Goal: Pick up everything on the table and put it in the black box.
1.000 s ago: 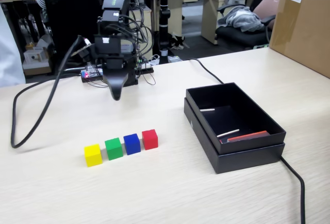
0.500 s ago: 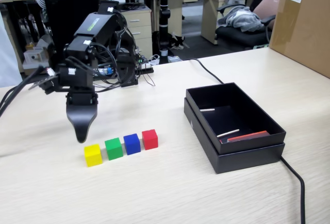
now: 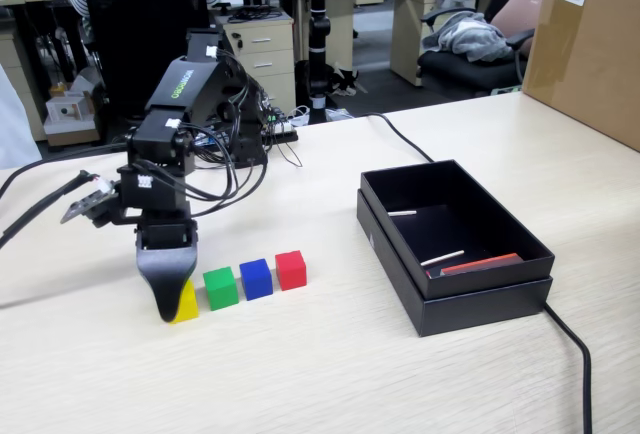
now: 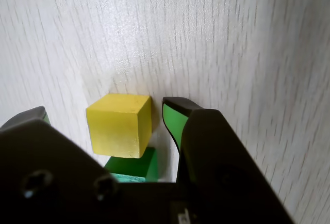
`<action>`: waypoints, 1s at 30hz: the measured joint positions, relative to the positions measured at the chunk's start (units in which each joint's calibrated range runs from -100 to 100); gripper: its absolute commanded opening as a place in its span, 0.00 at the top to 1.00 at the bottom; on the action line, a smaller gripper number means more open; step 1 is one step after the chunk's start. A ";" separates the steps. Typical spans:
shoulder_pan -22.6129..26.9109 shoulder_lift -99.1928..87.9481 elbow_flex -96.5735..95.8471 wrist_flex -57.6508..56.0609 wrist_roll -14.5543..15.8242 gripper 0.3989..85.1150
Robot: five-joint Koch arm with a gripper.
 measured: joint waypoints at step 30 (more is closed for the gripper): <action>-1.51 -19.03 -4.56 -4.49 1.56 0.94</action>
